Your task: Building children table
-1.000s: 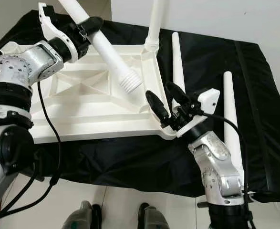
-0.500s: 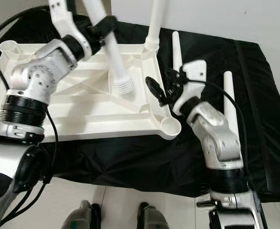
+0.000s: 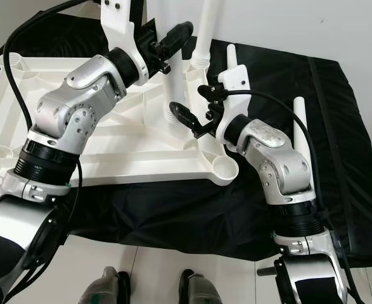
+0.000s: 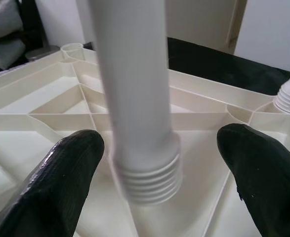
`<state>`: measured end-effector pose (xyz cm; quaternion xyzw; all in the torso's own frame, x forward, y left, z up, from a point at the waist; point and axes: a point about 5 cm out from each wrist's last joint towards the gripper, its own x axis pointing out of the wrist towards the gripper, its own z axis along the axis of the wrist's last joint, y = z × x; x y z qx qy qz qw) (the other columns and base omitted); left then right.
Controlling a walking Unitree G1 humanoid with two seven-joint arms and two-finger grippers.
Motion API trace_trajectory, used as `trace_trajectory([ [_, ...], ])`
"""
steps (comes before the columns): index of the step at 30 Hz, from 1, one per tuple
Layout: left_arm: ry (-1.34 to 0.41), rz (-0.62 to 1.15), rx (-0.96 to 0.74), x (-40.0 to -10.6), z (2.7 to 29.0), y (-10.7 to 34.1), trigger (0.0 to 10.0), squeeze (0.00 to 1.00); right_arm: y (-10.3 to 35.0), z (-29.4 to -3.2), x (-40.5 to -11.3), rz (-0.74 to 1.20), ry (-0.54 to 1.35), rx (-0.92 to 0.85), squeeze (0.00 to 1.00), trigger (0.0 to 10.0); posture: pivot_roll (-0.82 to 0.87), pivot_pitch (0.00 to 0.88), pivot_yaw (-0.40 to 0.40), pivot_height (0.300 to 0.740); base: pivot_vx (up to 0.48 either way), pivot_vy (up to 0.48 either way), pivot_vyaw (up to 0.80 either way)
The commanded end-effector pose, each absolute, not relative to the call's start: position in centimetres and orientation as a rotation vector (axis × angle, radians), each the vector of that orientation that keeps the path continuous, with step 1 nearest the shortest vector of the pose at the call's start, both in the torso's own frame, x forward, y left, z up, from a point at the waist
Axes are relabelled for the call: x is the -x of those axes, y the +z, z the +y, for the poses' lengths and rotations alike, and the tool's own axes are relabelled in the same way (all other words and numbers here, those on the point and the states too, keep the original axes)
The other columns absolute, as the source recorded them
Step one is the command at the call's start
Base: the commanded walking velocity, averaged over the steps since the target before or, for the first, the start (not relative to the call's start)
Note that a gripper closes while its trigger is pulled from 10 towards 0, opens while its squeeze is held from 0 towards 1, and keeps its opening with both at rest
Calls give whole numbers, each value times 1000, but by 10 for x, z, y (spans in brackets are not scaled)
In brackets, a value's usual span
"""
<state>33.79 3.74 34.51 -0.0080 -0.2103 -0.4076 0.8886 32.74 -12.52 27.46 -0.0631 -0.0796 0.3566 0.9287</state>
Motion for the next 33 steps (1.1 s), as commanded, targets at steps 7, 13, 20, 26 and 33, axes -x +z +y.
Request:
trace_trajectory([
  [7, -979, -496, -27, -320, 19, 348, 10000, 0, 278, -123, -335, -129, 725, 156, 0, 10000, 39, 136, -78, 740, 0, 0, 0],
  [13, -1021, -508, -26, -311, 8, 349, 10000, 0, 273, -117, -345, -106, 731, 191, 0, 10000, 42, 144, -73, 740, 0, 0, 0],
  [20, -1046, -517, -20, -306, 2, 350, 10000, 0, 275, -109, -349, -125, 750, 192, 0, 10000, 45, 147, -72, 740, 0, 0, 0],
  [26, -1054, -511, -28, -304, -2, 346, 10000, 0, 282, -106, -351, -165, 756, 208, 0, 10000, 45, 149, -72, 740, 0, 0, 0],
  [33, -1054, -507, -29, -303, -4, 345, 10000, 0, 285, -109, -354, -167, 740, 213, 0, 10000, 43, 153, -71, 740, 0, 0, 0],
])
